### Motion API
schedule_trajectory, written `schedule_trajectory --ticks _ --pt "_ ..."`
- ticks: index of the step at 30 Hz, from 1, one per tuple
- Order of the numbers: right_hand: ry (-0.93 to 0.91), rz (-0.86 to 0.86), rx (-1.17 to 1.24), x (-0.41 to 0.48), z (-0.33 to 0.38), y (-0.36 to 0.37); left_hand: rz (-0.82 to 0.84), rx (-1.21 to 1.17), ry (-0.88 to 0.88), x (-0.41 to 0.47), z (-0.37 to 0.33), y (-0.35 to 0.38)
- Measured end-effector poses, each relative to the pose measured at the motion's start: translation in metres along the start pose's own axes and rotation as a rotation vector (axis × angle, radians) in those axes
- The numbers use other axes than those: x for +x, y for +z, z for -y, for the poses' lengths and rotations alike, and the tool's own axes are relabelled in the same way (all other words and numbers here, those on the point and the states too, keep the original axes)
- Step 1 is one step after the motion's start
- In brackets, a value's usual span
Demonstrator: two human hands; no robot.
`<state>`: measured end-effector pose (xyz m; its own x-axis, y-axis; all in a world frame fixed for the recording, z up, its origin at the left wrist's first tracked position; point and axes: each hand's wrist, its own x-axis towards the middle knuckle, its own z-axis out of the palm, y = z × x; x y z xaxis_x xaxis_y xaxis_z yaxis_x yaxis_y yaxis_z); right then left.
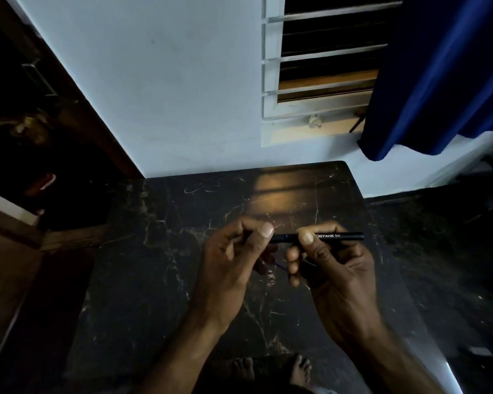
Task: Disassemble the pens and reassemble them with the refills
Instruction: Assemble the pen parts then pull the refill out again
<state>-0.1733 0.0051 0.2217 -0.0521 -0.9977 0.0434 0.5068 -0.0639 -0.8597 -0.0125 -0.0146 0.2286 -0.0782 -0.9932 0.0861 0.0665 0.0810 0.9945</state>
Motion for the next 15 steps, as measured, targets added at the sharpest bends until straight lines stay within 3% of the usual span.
schedule_trajectory --ticks 3,9,15 --pt "0.006 0.008 0.009 0.004 -0.001 -0.003 -0.013 0.001 -0.02 0.003 0.005 0.0" --pt "-0.009 0.006 0.033 0.012 0.003 -0.006 0.007 -0.028 0.116 0.002 0.008 0.002" --pt "-0.022 0.017 0.048 0.019 0.008 -0.008 -0.076 -0.029 -0.02 0.012 0.001 0.014"
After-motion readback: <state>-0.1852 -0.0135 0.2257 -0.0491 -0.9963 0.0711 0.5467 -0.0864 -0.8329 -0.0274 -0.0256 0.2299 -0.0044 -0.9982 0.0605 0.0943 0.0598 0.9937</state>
